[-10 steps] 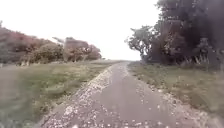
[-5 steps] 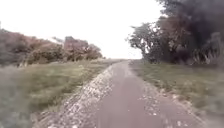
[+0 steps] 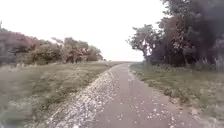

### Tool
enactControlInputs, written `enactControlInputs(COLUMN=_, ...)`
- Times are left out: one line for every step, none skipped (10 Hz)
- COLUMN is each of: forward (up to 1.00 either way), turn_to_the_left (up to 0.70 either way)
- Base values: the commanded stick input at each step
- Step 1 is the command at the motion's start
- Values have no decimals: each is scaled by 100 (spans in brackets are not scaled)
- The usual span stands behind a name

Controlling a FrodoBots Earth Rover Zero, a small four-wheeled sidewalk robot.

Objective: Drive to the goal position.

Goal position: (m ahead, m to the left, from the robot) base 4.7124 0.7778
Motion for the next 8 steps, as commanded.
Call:
enactControlInputs(forward=100, turn_to_the_left=0)
enactControlInputs(forward=100, turn_to_the_left=0)
enactControlInputs(forward=100, turn_to_the_left=0)
enactControlInputs(forward=100, turn_to_the_left=0)
enactControlInputs(forward=100, turn_to_the_left=0)
enactControlInputs(forward=100, turn_to_the_left=-12)
enactControlInputs(forward=100, turn_to_the_left=-17)
enactControlInputs(forward=100, turn_to_the_left=-22)
